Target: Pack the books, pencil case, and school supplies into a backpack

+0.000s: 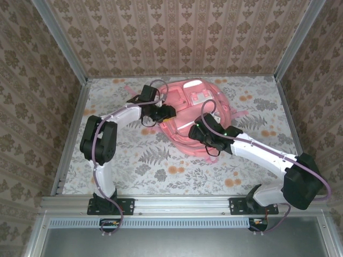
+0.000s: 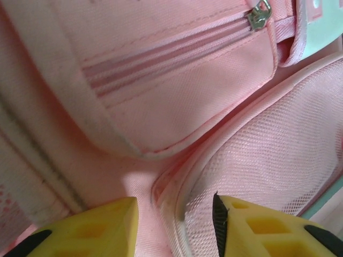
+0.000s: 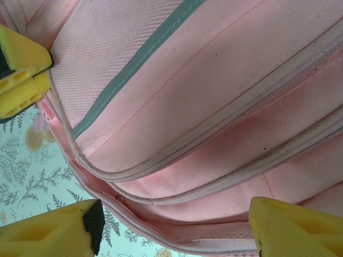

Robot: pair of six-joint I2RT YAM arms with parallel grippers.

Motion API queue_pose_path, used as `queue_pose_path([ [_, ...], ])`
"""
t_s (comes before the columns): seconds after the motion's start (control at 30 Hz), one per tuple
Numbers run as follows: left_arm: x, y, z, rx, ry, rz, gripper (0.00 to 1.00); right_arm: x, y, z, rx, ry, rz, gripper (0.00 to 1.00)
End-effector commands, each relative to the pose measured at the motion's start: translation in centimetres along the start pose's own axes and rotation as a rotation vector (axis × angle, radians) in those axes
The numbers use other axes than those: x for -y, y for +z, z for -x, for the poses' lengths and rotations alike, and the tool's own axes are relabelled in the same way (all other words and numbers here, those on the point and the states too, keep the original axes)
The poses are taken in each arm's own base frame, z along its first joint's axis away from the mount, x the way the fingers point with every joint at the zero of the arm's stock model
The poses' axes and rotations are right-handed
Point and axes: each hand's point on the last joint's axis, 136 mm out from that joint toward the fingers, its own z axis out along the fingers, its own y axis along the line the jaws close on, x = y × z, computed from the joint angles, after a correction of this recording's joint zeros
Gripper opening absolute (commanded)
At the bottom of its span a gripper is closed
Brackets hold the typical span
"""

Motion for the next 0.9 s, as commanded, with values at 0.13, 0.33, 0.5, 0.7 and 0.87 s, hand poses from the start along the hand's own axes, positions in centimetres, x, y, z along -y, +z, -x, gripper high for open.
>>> queue_pose_path([
  [0.13, 1.8, 1.1, 0.4, -0.067, -0.004, -0.101, 0.40, 1.7, 0.9, 0.6, 0.027, 0.045, -0.069, 0.69],
  [0.33, 2.0, 1.0, 0.1, -0.083, 0.013, -0.106, 0.11, 3.2, 1.9, 0.8, 0.018, 0.070, -0.075, 0.69],
  [0.5, 3.1, -1.0, -0.4, -0.023, 0.043, -0.138, 0.00, 4.2, 3.4, 0.0, -0.034, 0.028, -0.081, 0.69],
  [0.7, 1.1, -3.6, -2.1, 0.029, -0.043, -0.143, 0.00, 3.0, 4.0, 1.0, -0.040, -0.108, -0.035, 0.69],
  [0.87, 1.0, -4.2, -3.8, 0.039, -0.135, -0.193, 0.00, 1.9, 2.7, 2.4, -0.030, -0.179, -0.063, 0.68],
])
